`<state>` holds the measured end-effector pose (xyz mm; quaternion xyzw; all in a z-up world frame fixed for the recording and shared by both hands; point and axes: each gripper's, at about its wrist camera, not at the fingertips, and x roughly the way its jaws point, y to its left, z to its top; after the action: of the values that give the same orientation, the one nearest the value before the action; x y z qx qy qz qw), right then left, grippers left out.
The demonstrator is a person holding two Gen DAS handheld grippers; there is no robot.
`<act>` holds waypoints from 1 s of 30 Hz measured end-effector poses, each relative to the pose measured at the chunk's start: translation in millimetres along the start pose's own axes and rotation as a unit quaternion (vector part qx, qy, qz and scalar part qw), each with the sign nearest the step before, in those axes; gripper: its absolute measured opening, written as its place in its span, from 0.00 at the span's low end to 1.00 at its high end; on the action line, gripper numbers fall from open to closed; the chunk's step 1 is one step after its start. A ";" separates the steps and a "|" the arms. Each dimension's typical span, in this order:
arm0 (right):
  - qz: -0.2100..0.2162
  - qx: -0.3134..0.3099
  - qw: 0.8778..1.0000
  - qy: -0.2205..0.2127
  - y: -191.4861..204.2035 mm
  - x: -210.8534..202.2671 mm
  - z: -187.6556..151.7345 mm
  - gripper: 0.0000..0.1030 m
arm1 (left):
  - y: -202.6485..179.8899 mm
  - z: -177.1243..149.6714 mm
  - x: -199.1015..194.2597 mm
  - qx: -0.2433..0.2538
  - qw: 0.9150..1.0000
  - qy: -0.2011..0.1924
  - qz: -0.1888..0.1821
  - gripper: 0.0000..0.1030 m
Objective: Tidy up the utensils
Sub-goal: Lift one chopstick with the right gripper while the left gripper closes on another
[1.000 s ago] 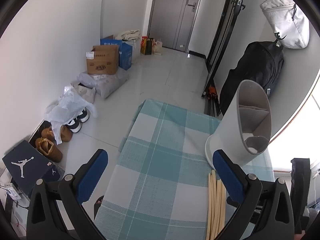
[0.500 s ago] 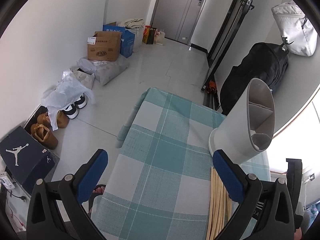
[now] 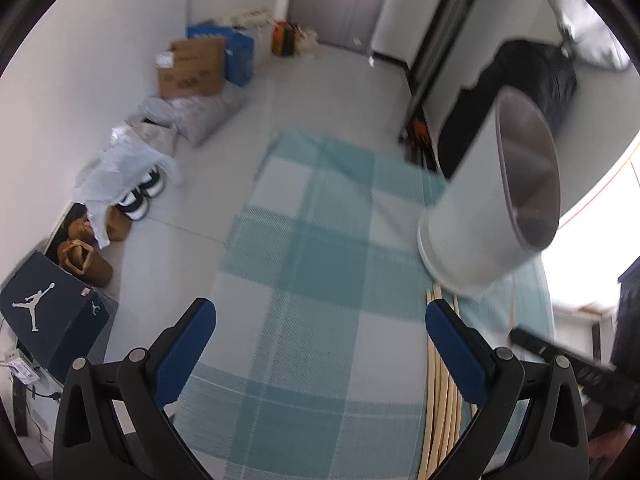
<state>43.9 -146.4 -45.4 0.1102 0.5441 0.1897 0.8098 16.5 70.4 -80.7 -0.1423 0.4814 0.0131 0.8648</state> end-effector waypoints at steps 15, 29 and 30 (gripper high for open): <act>0.081 -0.007 0.991 -0.109 -19.0 -43.8 -5.0 0.03 | -43.0 -23.9 33.7 0.078 0.992 0.100 0.015 0.99; 0.093 -0.024 0.986 -0.139 -10.7 -64.7 -12.1 0.03 | -44.2 -31.2 50.1 0.088 0.984 0.134 0.081 0.93; 0.094 -0.025 0.986 -0.139 -10.4 -64.5 -11.7 0.03 | -42.7 -31.4 49.7 0.087 0.984 0.135 0.079 0.93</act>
<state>13.4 -183.7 0.3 0.1653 0.4087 0.2613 0.8587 24.0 15.6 -127.9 -0.0282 0.6030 0.0201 0.7970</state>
